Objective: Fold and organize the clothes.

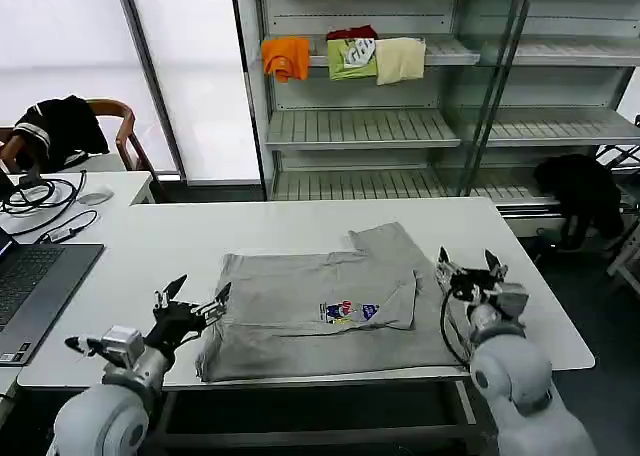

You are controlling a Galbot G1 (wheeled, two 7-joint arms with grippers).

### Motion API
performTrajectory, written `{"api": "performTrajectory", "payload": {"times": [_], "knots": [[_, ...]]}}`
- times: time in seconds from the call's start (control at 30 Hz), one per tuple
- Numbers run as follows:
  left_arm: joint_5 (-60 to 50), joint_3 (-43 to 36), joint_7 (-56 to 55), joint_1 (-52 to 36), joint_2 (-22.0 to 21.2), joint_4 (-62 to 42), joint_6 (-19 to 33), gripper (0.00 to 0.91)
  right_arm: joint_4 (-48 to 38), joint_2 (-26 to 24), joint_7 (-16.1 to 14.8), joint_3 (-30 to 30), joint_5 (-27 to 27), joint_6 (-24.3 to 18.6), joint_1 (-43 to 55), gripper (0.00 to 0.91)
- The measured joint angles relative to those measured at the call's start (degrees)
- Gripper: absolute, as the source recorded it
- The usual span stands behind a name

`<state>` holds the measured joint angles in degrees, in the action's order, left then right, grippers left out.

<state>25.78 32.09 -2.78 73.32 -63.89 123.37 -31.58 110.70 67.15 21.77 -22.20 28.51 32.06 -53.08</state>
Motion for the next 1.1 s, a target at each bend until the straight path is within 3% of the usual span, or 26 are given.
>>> {"api": "performTrajectory", "payload": {"times": [0.6, 1.1], "knots": [[2.72, -10.66, 2.93, -23.28, -0.29, -22.12, -0.96, 0.907, -26.7, 5.09, -6.52, 6.86, -2.47, 0.71, 23.09, 0.907], [0.69, -14.1, 2.6, -31.94, -2.78, -35.97, -1.33, 0.907, -45.69, 10.61, -10.47, 8.5, -6.21, -0.54, 31.57, 0.907]]}}
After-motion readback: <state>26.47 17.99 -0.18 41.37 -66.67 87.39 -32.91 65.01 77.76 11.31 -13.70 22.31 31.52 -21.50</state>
